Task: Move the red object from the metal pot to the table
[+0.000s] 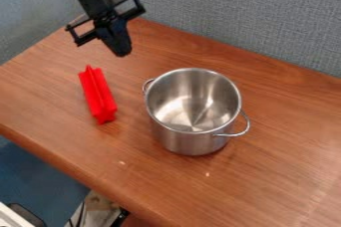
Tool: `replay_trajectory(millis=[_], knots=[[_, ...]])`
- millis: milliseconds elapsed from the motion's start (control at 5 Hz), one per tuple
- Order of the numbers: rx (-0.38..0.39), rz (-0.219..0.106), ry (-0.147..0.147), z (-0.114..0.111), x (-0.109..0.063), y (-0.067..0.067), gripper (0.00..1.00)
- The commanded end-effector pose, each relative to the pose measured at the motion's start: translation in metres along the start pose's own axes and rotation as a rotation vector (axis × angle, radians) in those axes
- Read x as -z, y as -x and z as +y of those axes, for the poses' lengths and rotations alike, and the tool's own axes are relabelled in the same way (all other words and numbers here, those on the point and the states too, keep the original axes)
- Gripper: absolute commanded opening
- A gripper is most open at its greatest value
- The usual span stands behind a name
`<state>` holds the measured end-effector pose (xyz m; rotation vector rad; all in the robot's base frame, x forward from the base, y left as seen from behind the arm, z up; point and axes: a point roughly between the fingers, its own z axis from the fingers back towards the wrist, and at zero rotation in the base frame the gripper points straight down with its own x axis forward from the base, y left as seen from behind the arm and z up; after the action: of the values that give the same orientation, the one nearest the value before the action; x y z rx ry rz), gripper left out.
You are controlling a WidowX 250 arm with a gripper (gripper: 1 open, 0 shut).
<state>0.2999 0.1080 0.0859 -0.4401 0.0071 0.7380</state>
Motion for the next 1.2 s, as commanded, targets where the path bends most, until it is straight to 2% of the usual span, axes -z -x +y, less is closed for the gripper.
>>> replay_trajectory(millis=[0,200,400,800,1000], knots=[[-0.034,-0.034,-0.003,0.009,-0.005,-0.002,0.0],[-0.024,-0.031,0.033,0.006,0.0,0.008,0.0],[-0.006,-0.039,0.072,-0.004,-0.003,0.022,0.0],[0.028,0.024,0.146,0.009,-0.033,0.013,0.0],[0.111,0.088,0.086,0.001,-0.027,0.023,0.0]])
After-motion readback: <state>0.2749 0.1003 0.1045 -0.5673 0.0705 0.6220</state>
